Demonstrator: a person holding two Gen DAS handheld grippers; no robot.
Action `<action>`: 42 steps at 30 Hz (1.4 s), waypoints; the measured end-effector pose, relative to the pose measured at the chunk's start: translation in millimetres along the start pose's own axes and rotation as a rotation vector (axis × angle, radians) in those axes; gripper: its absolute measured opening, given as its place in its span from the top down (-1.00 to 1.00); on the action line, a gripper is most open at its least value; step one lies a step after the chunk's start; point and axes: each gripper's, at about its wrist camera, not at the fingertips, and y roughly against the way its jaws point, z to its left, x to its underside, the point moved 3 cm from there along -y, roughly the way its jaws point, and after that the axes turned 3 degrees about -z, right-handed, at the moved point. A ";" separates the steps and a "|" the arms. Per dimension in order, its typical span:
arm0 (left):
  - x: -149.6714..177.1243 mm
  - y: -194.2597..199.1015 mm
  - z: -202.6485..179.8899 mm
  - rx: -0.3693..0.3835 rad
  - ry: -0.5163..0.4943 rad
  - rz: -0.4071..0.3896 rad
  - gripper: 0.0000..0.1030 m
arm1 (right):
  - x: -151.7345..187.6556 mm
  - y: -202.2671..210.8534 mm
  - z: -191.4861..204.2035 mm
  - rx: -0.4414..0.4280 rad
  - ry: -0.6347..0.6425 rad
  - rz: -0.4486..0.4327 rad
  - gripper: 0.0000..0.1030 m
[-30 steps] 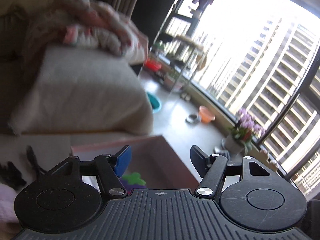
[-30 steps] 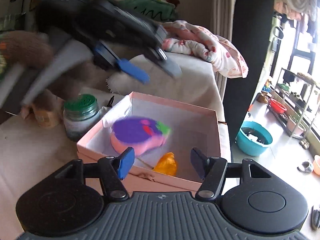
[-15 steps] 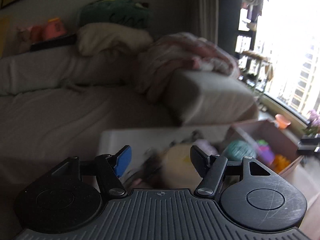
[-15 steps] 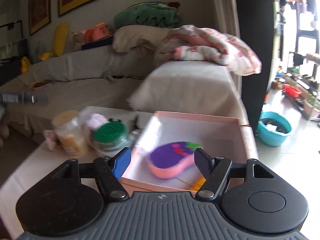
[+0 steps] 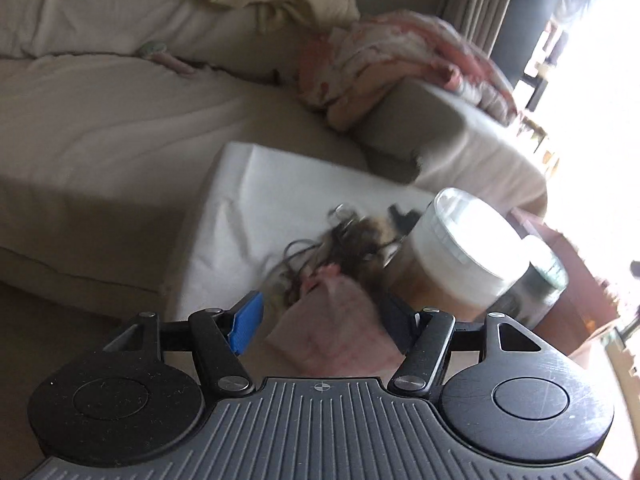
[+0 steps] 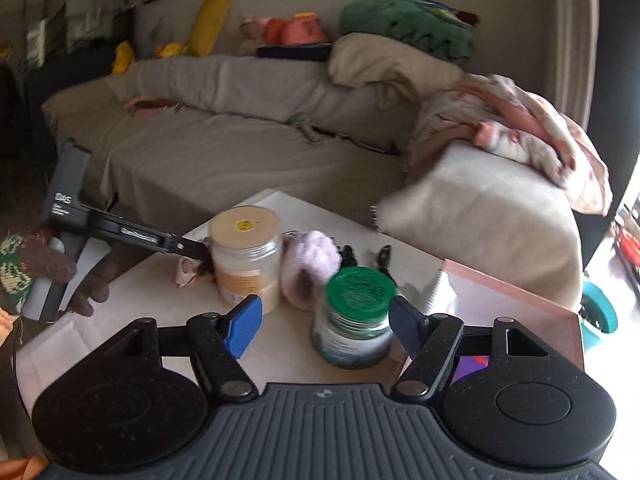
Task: Organize soft objects
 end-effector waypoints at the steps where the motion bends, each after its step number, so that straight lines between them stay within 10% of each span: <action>1: 4.2 2.7 0.5 -0.016 -0.009 0.000 -0.36 | -1.4 -2.0 5.4 -0.003 0.017 0.003 -0.37; 3: 11.3 9.3 5.8 -0.054 -0.022 -0.008 -0.30 | -3.8 -8.4 20.8 -0.006 0.068 -0.002 -0.37; 7: 28.0 32.4 18.3 -0.073 -0.016 -0.042 0.57 | 2.5 -32.3 70.1 -0.025 0.266 -0.071 -0.09; 16: 51.4 64.9 44.9 -0.031 0.079 -0.080 0.56 | 27.8 -127.4 178.2 0.059 0.639 -0.063 0.29; 22: 39.7 82.3 47.2 0.016 0.128 -0.168 0.56 | 1.8 -137.7 180.0 0.027 0.593 -0.026 0.29; 31: 20.2 58.6 29.5 -0.016 0.105 -0.140 0.54 | -133.4 -201.6 124.4 -0.186 0.195 0.525 0.09; 37: 23.5 61.4 31.5 -0.130 0.067 -0.141 0.54 | -135.1 -276.2 118.0 -0.125 0.058 0.764 0.09; 42: 28.8 61.8 44.3 -0.065 0.154 -0.120 0.54 | -119.4 -304.8 127.8 -0.069 0.019 0.821 0.11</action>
